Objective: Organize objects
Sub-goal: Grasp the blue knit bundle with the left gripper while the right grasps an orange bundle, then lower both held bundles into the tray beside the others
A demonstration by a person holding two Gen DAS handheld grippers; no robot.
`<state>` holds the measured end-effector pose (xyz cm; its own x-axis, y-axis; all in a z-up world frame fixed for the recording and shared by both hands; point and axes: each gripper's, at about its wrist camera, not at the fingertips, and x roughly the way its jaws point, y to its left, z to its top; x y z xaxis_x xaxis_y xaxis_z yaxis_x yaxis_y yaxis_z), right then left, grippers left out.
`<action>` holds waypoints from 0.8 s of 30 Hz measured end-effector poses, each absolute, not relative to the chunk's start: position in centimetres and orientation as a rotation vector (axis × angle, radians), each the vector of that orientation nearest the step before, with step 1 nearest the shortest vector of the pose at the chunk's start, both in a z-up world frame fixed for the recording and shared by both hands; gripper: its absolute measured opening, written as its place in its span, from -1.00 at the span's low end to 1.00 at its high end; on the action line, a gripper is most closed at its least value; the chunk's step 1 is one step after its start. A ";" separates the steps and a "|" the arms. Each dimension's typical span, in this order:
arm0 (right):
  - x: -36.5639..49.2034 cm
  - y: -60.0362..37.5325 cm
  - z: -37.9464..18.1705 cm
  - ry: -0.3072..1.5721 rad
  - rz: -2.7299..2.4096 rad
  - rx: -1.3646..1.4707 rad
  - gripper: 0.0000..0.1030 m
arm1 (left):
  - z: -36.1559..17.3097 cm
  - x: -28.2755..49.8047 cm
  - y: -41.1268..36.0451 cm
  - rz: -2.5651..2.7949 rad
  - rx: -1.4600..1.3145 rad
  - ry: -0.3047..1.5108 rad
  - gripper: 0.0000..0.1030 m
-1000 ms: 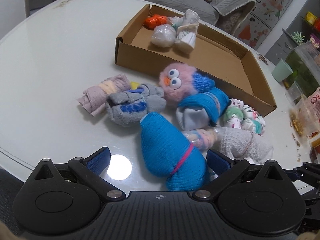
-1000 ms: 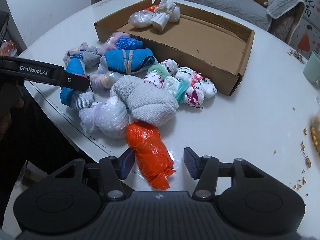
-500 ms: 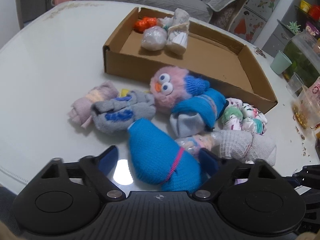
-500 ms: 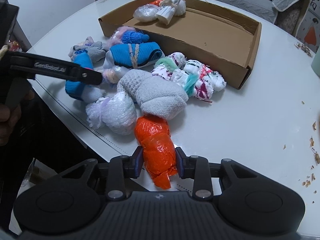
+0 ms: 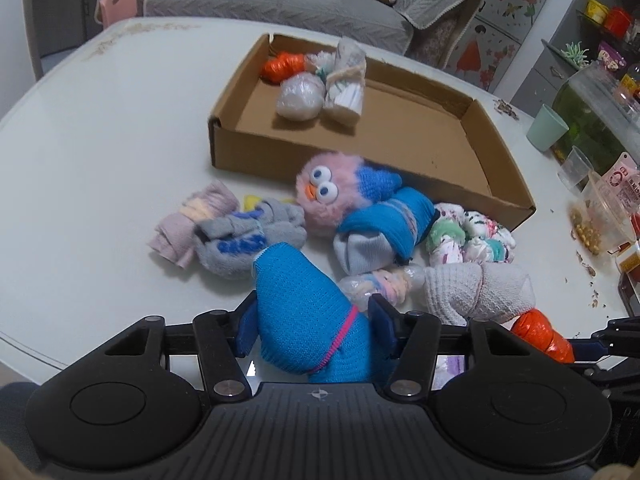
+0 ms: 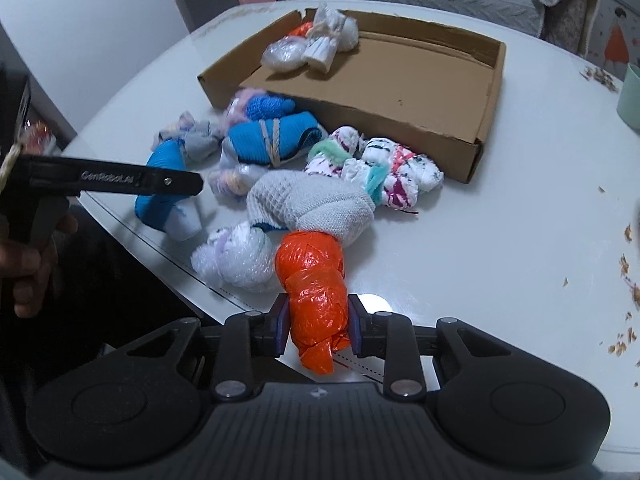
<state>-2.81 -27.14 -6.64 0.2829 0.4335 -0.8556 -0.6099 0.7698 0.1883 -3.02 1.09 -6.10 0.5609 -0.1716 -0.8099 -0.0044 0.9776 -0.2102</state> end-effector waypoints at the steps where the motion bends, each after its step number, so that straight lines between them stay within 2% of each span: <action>1: -2.8 -27.3 -6.5 1.077 0.705 -0.176 -0.50 | -5.8 -3.2 1.3 -0.100 -0.197 0.967 0.21; 12: -1.1 -30.4 -2.7 0.989 0.674 0.037 -0.50 | -0.5 -3.9 3.3 -0.109 -0.092 0.846 0.21; 24: 5.8 -25.8 3.5 0.810 0.757 0.127 -0.50 | 4.1 4.5 3.2 -0.157 0.078 0.722 0.21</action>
